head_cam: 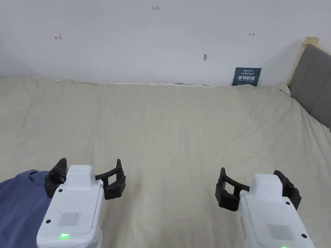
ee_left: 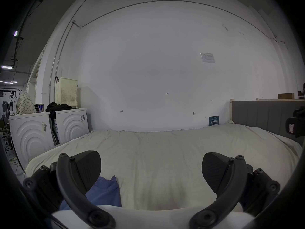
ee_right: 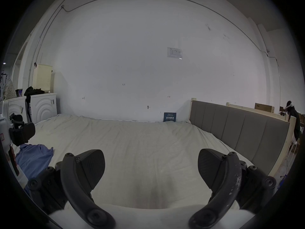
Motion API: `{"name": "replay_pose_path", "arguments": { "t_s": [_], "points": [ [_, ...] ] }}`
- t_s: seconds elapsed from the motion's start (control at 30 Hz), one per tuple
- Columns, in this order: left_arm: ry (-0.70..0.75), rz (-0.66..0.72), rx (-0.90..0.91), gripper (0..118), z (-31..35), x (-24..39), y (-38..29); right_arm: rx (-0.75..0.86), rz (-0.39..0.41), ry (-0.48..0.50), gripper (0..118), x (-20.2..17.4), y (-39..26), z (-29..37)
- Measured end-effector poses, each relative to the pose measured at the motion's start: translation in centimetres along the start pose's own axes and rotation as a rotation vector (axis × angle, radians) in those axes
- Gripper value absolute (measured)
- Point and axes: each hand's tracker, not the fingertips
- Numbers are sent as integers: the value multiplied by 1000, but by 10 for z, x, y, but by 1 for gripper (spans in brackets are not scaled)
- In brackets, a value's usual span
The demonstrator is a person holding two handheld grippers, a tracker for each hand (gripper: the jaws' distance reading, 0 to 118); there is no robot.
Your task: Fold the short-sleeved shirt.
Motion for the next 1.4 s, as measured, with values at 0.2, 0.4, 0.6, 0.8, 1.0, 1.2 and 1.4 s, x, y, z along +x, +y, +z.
{"name": "replay_pose_path", "arguments": {
  "t_s": [0.2, 0.4, 0.6, 0.8, 1.0, 1.2, 1.4],
  "points": [
    [5, 110, -38, 118, -4, 6, 4, 29, 144, -37, 116, -10, 9, 1],
    [-214, 1196, -146, 118, -12, -40, 7, 289, 866, -346, 117, -58, 9, 11],
    [-208, 1371, -157, 118, 38, -28, 12, 449, 1028, -446, 117, -67, 3, 18],
    [-42, 320, -13, 118, 36, 0, 29, 150, 363, -161, 117, -27, 31, 14],
    [27, -36, 38, 118, -17, 22, 15, 20, 4, -7, 117, -3, 21, 7],
    [53, -29, 26, 118, -60, -32, -19, 17, -25, 4, 117, -3, 20, 8],
    [47, -11, 31, 118, -2, 14, 9, 21, -12, 5, 117, -5, 22, 8]
  ]
}}
